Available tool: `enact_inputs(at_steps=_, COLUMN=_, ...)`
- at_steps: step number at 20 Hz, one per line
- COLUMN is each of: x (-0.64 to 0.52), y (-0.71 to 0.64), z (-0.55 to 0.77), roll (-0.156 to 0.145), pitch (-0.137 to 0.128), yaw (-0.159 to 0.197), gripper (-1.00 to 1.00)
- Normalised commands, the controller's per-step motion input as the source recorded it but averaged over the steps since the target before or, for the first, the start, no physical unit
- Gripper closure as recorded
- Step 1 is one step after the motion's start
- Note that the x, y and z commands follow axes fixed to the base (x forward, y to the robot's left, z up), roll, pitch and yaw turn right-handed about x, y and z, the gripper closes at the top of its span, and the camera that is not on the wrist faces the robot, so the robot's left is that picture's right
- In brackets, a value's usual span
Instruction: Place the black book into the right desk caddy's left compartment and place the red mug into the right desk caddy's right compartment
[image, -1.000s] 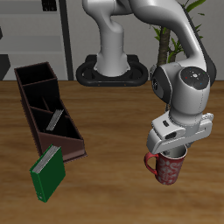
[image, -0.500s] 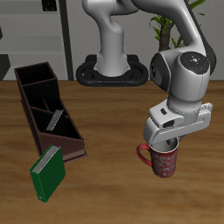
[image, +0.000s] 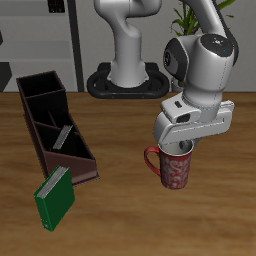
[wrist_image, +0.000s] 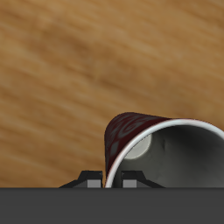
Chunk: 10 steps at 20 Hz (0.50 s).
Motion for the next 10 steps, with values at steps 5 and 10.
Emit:
enact_inputs(at_steps=5, x=-0.32, y=-0.22, z=0.36, roll=-0.018, pitch=-0.032, yaw=-0.061, gripper=1.0)
enact_inputs(at_steps=10, x=-0.48, y=-0.28, z=0.44, roll=0.001, pitch=-0.065, yaw=-0.109, gripper=1.0)
